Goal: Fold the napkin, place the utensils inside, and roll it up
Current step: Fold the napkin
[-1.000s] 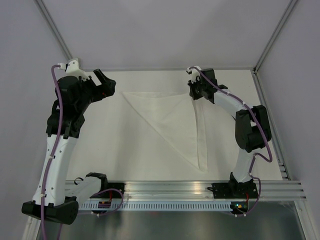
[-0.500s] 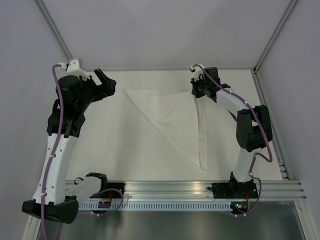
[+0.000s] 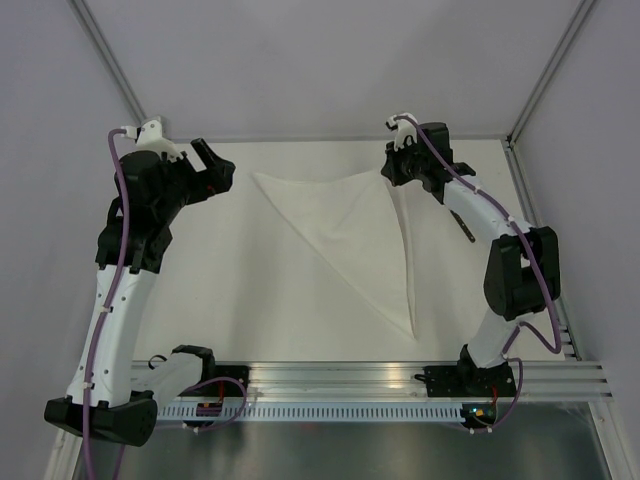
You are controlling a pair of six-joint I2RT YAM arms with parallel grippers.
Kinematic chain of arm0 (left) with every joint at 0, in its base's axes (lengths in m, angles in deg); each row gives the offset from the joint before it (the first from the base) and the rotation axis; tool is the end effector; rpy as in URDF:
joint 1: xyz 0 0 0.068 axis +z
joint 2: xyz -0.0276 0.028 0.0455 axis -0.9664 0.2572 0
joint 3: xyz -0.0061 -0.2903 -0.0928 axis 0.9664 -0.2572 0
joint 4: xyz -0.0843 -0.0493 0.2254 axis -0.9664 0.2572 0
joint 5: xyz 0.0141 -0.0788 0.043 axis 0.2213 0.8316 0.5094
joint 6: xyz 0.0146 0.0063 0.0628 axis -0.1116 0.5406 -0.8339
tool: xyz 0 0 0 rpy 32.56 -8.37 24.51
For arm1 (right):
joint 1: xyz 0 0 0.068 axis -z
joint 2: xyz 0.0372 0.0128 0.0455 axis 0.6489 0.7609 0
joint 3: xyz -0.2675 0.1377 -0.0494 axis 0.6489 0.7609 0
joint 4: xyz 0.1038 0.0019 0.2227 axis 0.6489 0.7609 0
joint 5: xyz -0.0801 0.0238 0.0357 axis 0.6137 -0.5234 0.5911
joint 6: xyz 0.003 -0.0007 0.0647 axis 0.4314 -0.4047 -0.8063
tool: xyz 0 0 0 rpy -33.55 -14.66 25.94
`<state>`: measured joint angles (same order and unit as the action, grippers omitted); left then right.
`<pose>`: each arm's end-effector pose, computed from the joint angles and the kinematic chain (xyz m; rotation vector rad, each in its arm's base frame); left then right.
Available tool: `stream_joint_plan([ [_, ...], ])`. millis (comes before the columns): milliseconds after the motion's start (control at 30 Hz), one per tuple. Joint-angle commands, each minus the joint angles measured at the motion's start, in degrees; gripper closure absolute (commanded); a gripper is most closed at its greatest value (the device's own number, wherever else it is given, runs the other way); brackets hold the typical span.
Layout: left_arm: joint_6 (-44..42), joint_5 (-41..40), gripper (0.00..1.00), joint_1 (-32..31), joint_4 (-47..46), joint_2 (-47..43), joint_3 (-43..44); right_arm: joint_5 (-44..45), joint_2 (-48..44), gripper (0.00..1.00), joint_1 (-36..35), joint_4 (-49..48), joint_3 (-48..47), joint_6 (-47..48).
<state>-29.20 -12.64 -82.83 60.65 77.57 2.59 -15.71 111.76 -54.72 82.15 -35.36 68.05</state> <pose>0.1867 -0.0268 0.4622 -0.2235 1.8377 -0.4006 0.4041 0.1183 0.3153 -0.5418 2.0639 0.4116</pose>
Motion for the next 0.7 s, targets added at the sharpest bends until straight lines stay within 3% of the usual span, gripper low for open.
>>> stream_joint_plan([
  [0,1.7,1.5,0.00,0.0,-2.6,0.1,0.0,-2.1,-3.0,1.00,0.1,-0.5,-2.3,-1.0],
  [667,1.8,1.6,0.00,0.0,-2.7,0.7,-0.4,2.5,1.1,1.00,0.5,-3.2,0.3,1.1],
])
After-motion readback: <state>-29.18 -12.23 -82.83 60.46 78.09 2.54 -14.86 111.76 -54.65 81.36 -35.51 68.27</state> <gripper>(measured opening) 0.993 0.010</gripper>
